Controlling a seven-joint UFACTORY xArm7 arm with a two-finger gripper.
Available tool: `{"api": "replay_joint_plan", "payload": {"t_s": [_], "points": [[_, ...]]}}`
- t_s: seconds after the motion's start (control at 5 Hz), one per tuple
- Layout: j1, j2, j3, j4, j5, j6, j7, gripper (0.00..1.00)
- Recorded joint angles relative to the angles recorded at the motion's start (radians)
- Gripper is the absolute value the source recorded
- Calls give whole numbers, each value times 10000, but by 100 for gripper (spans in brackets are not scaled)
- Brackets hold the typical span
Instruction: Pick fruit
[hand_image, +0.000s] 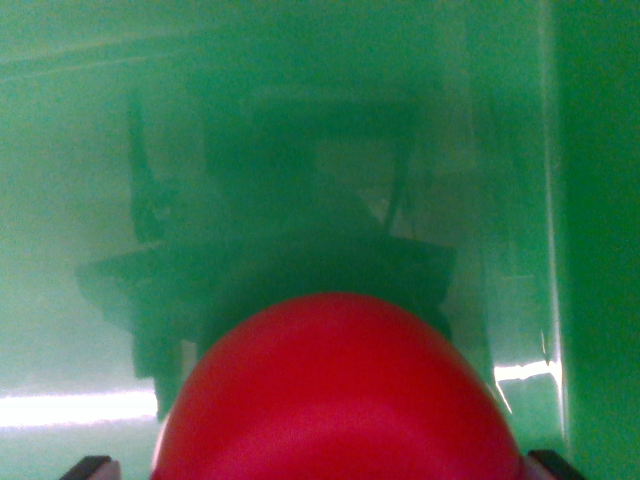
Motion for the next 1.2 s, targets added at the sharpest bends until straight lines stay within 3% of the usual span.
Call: {"api": "replay_joint_plan", "payload": {"t_s": [0.6,0.8,1.2], "points": [[0,0,0,0,0,0,0,0],[0,0,0,0,0,0,0,100],[0,0,0,0,0,0,0,100]]}}
